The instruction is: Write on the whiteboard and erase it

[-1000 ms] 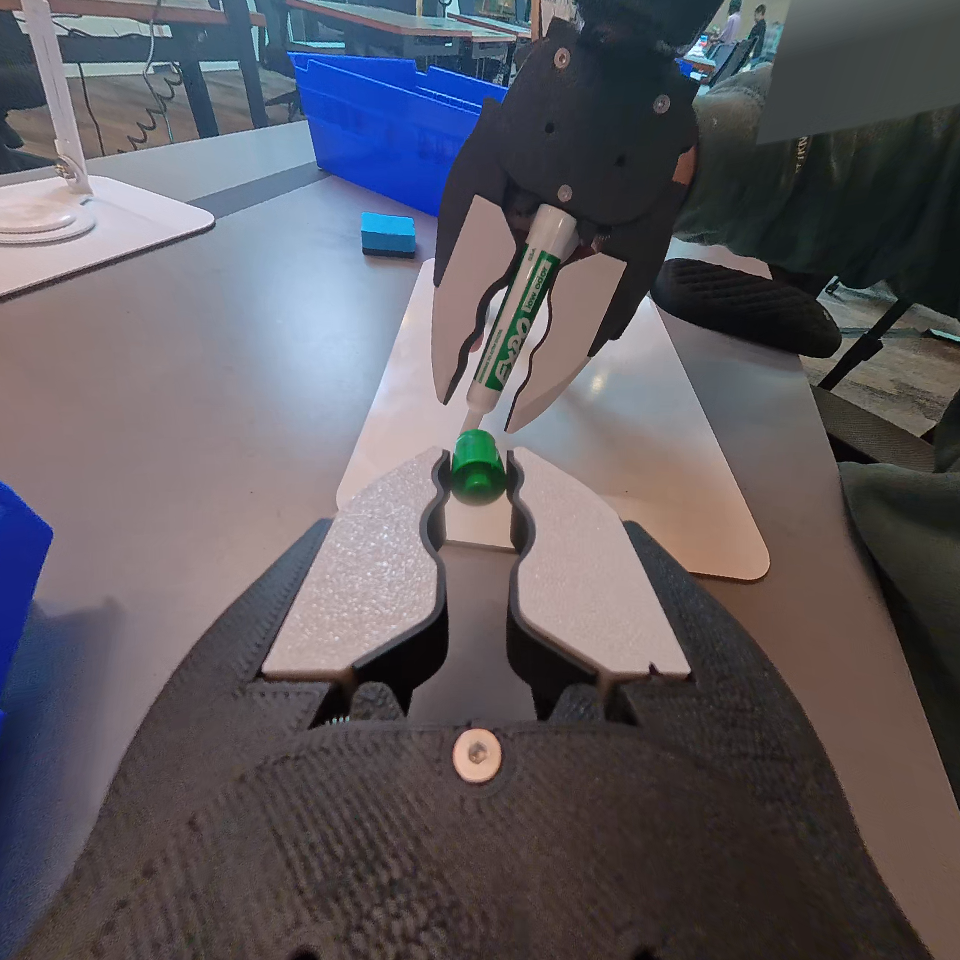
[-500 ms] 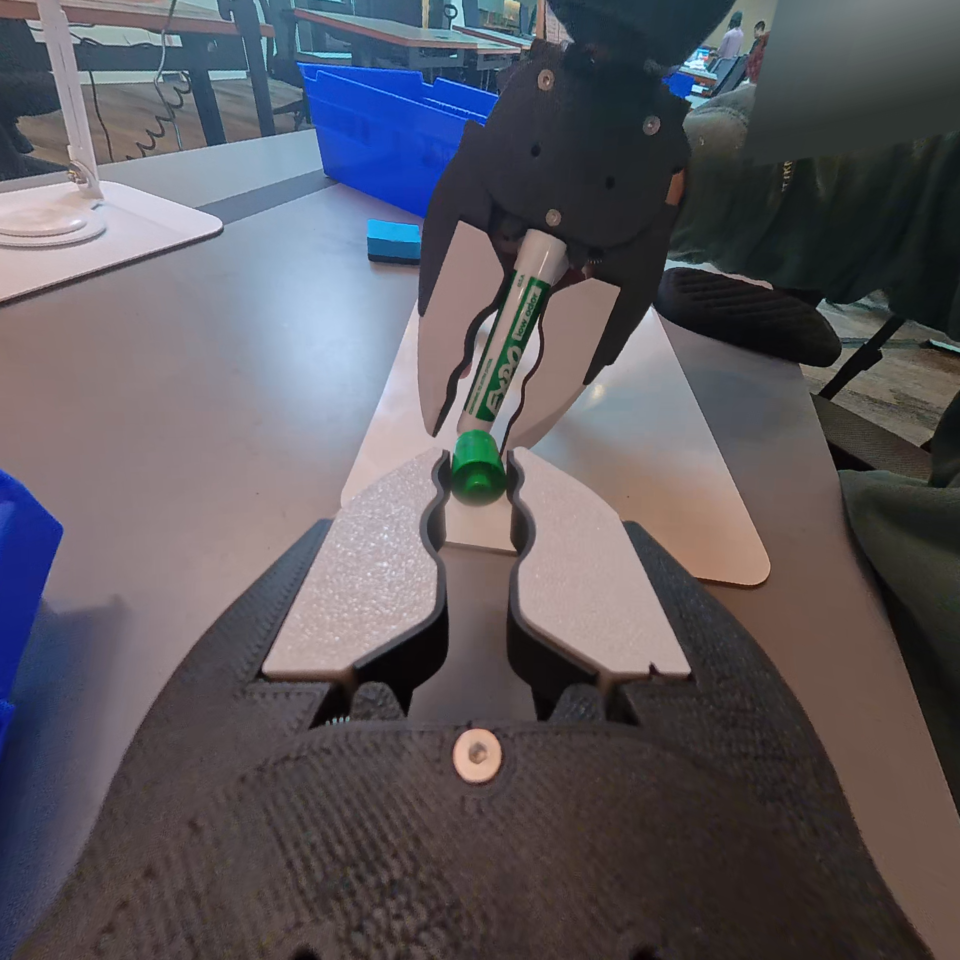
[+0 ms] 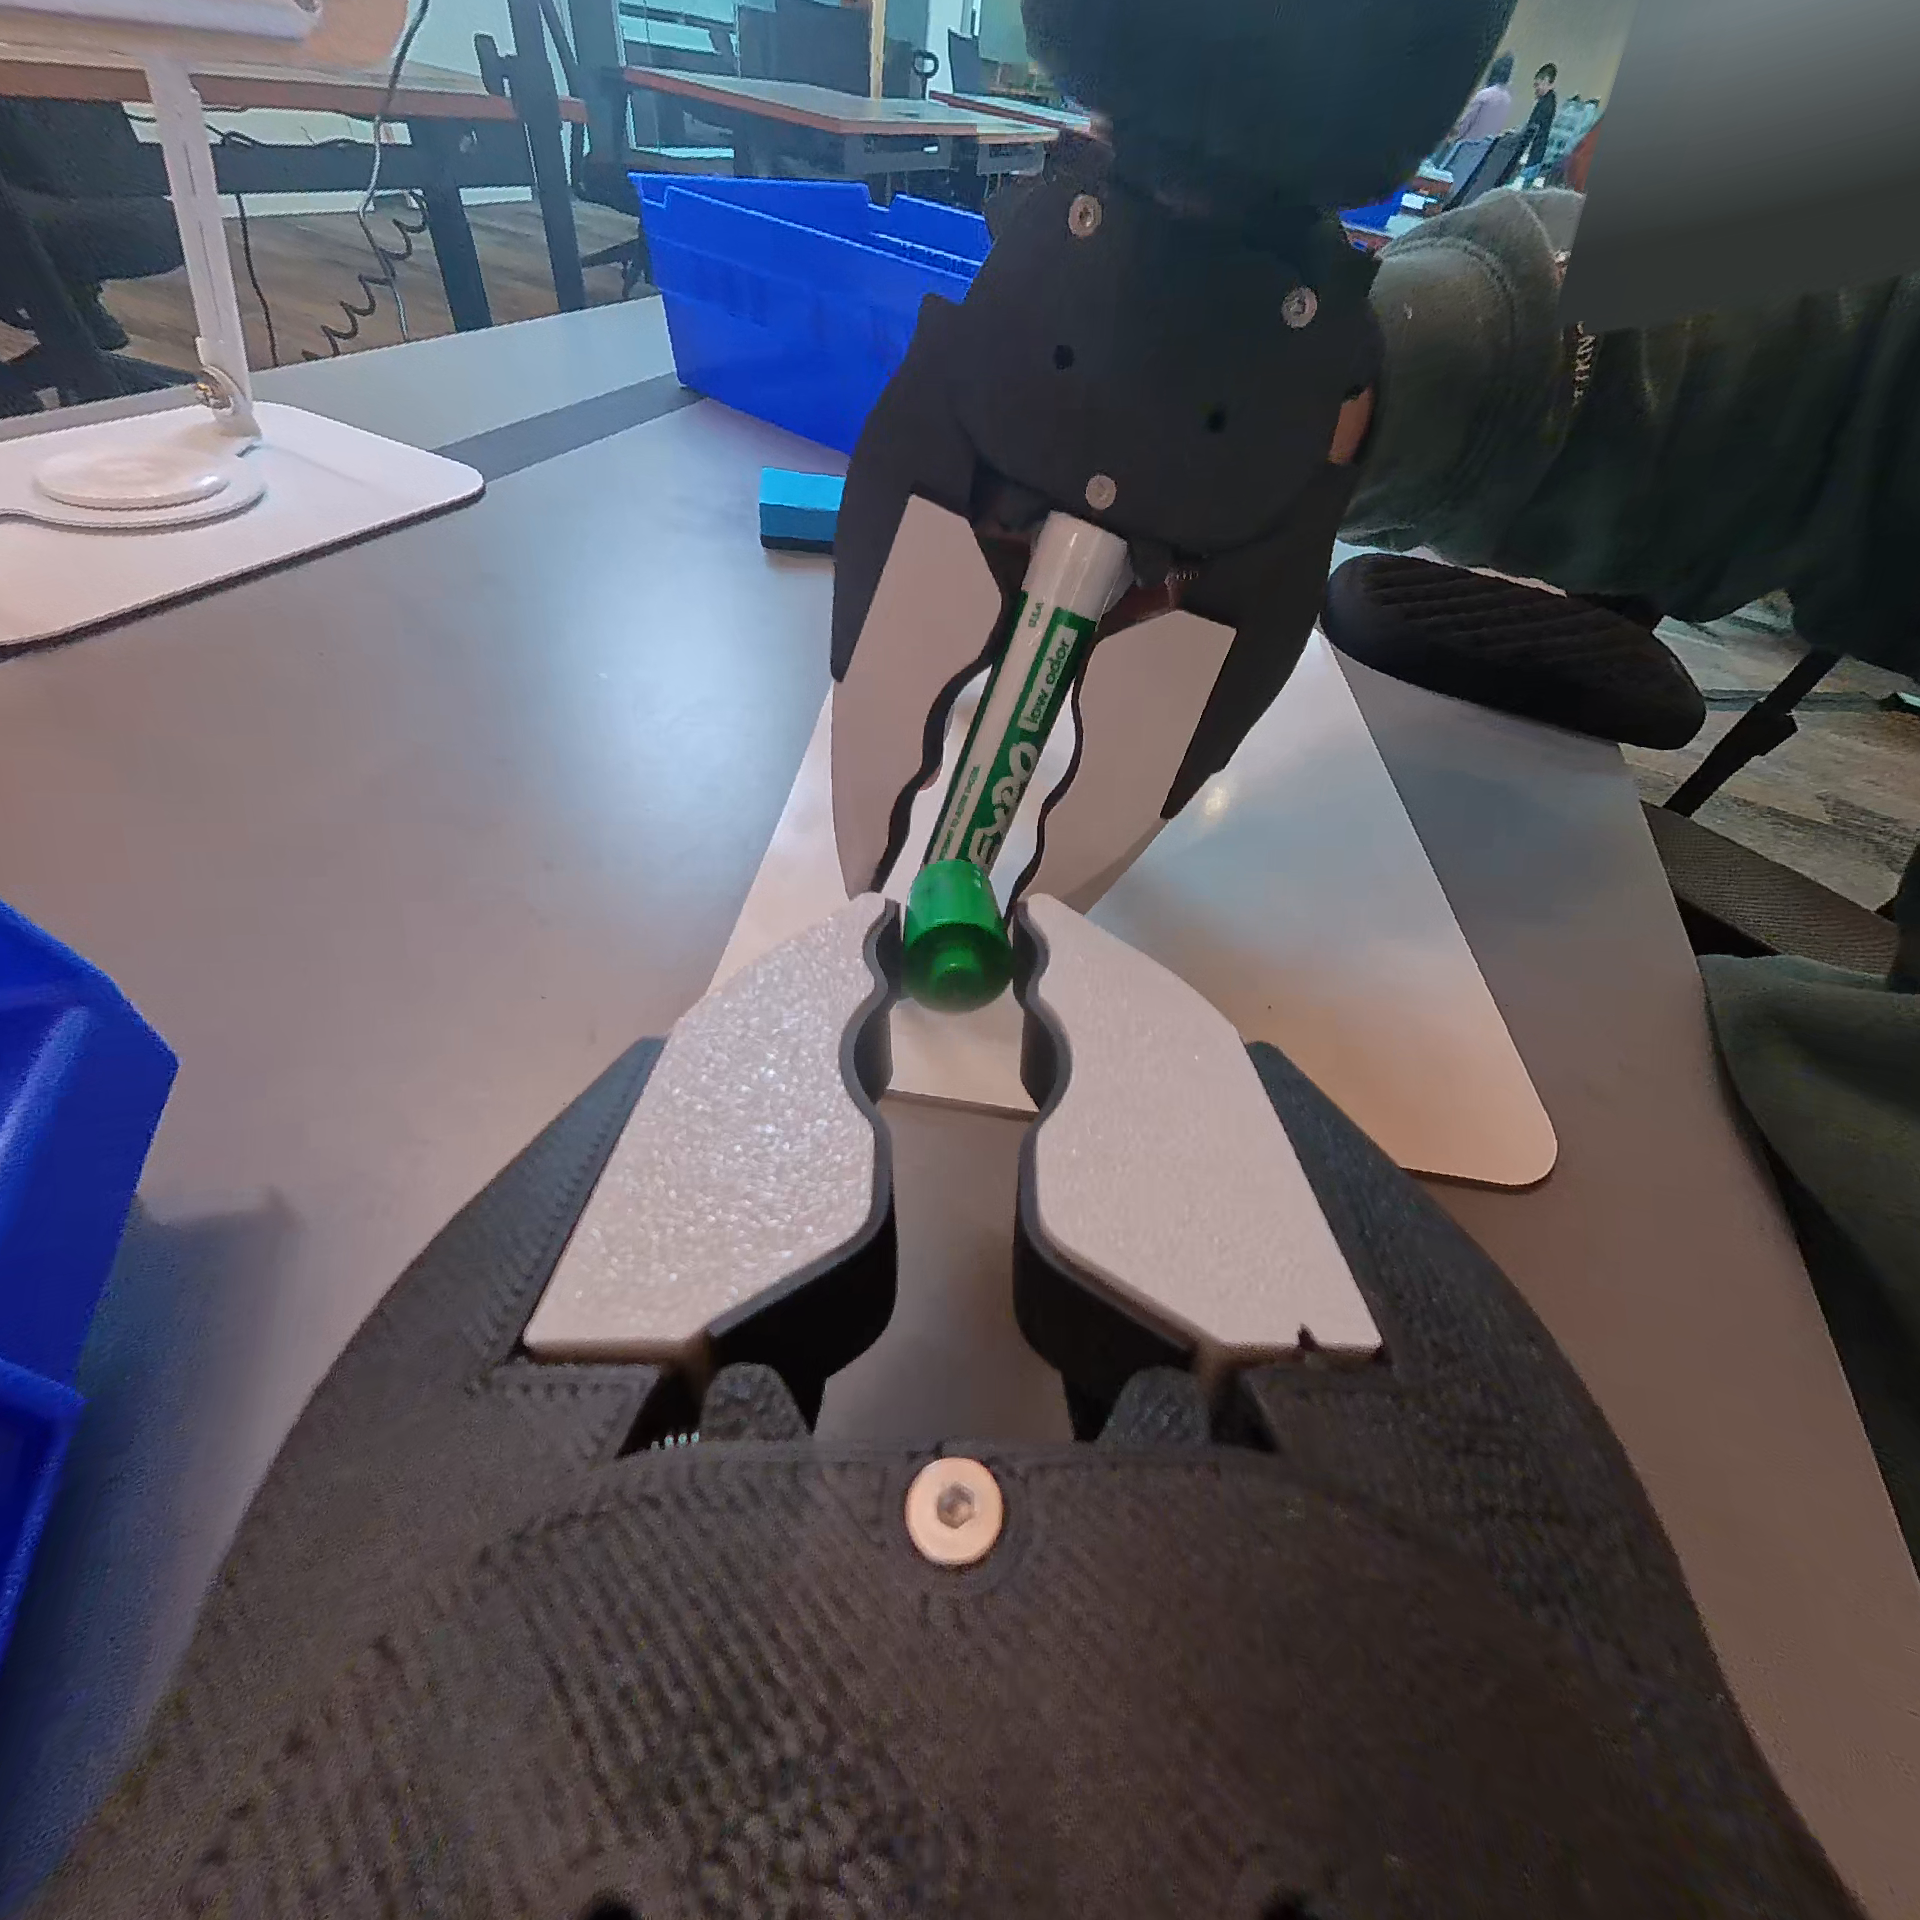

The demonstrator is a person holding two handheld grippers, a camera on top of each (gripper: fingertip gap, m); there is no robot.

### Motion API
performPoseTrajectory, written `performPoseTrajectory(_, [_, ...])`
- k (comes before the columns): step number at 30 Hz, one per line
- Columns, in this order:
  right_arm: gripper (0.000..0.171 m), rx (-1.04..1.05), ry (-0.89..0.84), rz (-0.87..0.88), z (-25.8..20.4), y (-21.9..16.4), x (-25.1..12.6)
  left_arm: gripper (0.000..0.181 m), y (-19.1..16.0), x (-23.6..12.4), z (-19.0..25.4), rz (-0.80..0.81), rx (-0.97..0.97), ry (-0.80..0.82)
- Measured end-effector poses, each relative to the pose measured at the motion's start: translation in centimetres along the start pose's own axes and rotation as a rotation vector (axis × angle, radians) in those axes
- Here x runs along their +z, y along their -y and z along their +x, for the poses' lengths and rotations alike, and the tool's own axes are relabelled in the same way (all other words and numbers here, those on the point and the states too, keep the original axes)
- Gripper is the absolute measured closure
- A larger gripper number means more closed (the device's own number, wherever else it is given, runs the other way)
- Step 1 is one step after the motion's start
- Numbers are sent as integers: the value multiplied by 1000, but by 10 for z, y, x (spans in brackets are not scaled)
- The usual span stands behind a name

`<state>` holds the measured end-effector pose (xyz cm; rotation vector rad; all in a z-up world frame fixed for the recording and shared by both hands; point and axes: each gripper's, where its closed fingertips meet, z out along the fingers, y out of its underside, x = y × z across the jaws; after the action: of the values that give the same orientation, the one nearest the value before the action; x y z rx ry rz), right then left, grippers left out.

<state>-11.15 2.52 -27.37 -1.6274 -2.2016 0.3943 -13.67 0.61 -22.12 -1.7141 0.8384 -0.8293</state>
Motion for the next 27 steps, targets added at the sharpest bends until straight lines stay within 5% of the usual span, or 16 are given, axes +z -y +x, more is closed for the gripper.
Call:
performPoseTrajectory(19, [138,-53,141,-168,-67,-32,-21,161,0,0,-3,5,-30,-2])
performPoseTrajectory(27, [138,-15,31,-206,-20,-49,-23,161,-1,1,-2,0,-24,-5])
